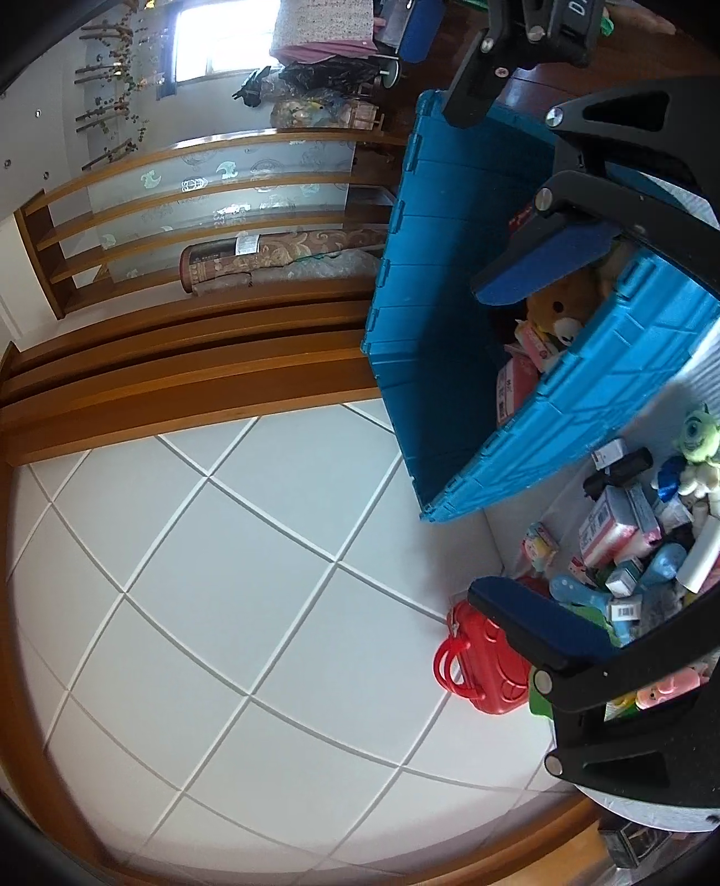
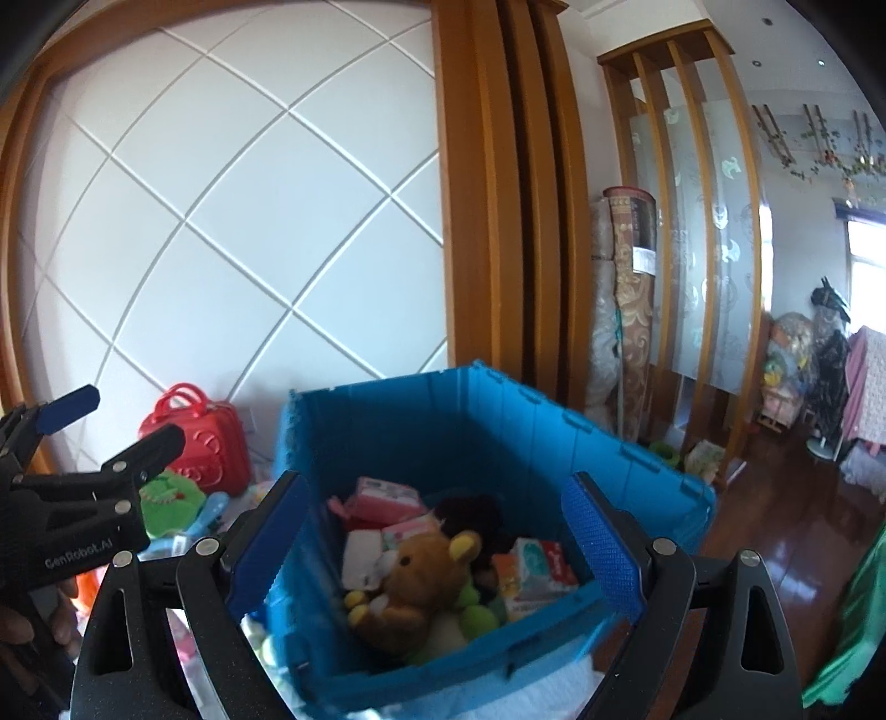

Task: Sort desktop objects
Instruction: 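Withdraw both grippers from the crate back over the table pile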

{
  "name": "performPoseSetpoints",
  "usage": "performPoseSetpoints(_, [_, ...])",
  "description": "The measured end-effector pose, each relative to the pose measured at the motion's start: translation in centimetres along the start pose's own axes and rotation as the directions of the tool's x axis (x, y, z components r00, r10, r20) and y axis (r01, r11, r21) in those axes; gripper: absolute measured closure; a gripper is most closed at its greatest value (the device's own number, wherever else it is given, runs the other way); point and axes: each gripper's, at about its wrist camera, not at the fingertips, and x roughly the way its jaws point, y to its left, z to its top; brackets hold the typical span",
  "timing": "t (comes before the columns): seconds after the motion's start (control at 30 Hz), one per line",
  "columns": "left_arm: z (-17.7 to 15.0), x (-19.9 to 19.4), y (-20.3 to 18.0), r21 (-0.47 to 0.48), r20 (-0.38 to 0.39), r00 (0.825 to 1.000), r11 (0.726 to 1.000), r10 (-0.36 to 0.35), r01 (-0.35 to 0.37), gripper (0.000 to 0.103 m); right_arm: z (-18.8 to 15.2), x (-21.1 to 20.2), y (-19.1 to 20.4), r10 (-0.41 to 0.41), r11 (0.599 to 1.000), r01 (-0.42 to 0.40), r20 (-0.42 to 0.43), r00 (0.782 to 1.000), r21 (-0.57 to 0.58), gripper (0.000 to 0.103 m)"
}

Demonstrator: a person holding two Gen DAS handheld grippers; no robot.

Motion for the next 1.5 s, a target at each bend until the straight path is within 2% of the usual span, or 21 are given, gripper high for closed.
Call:
performPoseSetpoints(0.23, [-5.1, -4.0, 4.7, -0.016, -0.05, 0.998, 0.999, 0.031, -0.032, 0.003, -3.3, -3.5, 6.5, 0.018, 1.0, -0.018, -0.023, 1.0, -0.02, 0.008])
performPoseSetpoints(0.4, [-7.7, -5.6, 7.1, -0.029, -0.085, 0.993, 0.996, 0.081, -0.083, 0.003, -5.3, -4.4, 9.3, 0.053, 0.998, -0.055, -0.056, 0.997, -0.028, 0.007])
performPoseSetpoints(0.6, [-10.0, -6.8, 8.8, -0.044, -0.117, 0.98, 0.985, 0.162, -0.168, 0.003, -7.0, -4.7, 11.7, 0.132, 0.989, -0.138, -0.091, 0.987, -0.06, 0.007])
performPoseSetpoints(0.73, [-11.3, -7.1, 9.6, -0.06, -0.149, 0.965, 0.972, 0.215, -0.226, 0.003, -8.0, -4.2, 12.9, 0.194, 0.975, -0.205, -0.13, 0.972, -0.081, 0.007])
performPoseSetpoints(0.97, [-13.7, -7.5, 9.9, -0.08, -0.197, 0.928, 0.938, 0.318, -0.338, 0.003, -9.4, -3.7, 13.9, 0.266, 0.948, -0.29, -0.171, 0.949, -0.13, 0.007])
performPoseSetpoints(1.13, [-15.0, -7.7, 9.7, -0.089, -0.228, 0.906, 0.919, 0.357, -0.384, 0.003, -10.4, -3.3, 13.8, 0.31, 0.929, -0.341, -0.204, 0.929, -0.141, 0.007])
performPoseSetpoints(1.5, [-16.7, -8.0, 8.8, -0.104, -0.275, 0.863, 0.879, 0.424, -0.465, 0.003, -11.4, -2.3, 12.3, 0.366, 0.903, -0.405, -0.233, 0.901, -0.145, 0.007])
